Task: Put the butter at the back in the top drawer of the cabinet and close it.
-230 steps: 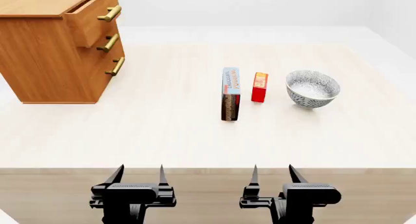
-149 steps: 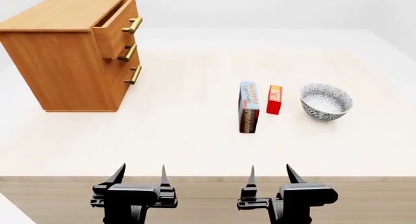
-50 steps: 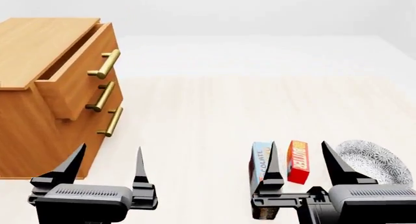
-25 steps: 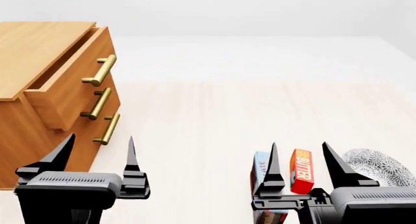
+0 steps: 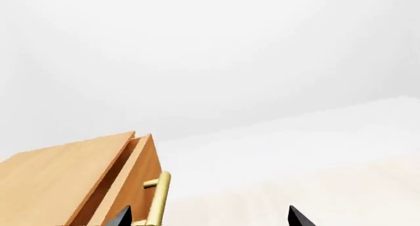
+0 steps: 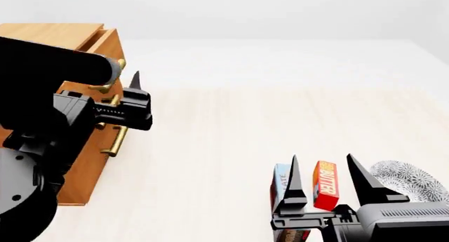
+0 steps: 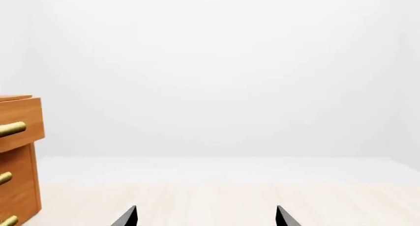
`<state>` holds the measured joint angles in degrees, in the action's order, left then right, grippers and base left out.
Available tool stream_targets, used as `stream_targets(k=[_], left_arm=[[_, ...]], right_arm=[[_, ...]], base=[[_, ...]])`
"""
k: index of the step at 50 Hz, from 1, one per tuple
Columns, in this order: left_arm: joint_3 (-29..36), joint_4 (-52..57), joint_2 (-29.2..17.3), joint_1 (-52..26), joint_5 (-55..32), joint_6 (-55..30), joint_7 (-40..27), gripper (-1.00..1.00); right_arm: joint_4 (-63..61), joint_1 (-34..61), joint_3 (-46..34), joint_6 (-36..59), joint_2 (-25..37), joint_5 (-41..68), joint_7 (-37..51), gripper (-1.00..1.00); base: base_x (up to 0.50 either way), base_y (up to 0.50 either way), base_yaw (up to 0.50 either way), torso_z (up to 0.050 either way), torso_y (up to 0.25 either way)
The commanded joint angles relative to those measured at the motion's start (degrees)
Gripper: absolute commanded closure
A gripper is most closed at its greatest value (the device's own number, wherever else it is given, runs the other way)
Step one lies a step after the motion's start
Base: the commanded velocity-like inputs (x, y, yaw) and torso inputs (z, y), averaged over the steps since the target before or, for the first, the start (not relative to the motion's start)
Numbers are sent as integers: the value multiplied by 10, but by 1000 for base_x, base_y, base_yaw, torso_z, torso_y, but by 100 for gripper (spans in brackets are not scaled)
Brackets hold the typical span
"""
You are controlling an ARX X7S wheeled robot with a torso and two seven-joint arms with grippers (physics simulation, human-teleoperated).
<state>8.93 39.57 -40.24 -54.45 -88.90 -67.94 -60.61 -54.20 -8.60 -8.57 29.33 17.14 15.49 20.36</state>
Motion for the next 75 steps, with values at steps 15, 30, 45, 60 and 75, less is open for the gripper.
stream_targets(k=[15,30,45,60,75], left_arm=[[186,-484,71,-362,158,-80,157,-100],[282,-689,117,-458,239,-67,322,-100],[330,-797,156,-463,234,-144,376,-100],[352,-810,160,-471,241,-144,391,-100],[379,-821,161,-478,273,-117,383,-100]], right_arm=[[42,25,8,-5,11,22,-10,-100],[55,102,31,55,13,78,-10,-100],[60,123,32,66,13,96,-9,-100],[61,123,28,63,18,99,-5,-100],[68,118,28,49,22,102,-7,-100]], base=[[0,0,0,0,0],[0,0,0,0,0],[0,0,0,0,0],[0,0,0,0,0],[0,0,0,0,0]])
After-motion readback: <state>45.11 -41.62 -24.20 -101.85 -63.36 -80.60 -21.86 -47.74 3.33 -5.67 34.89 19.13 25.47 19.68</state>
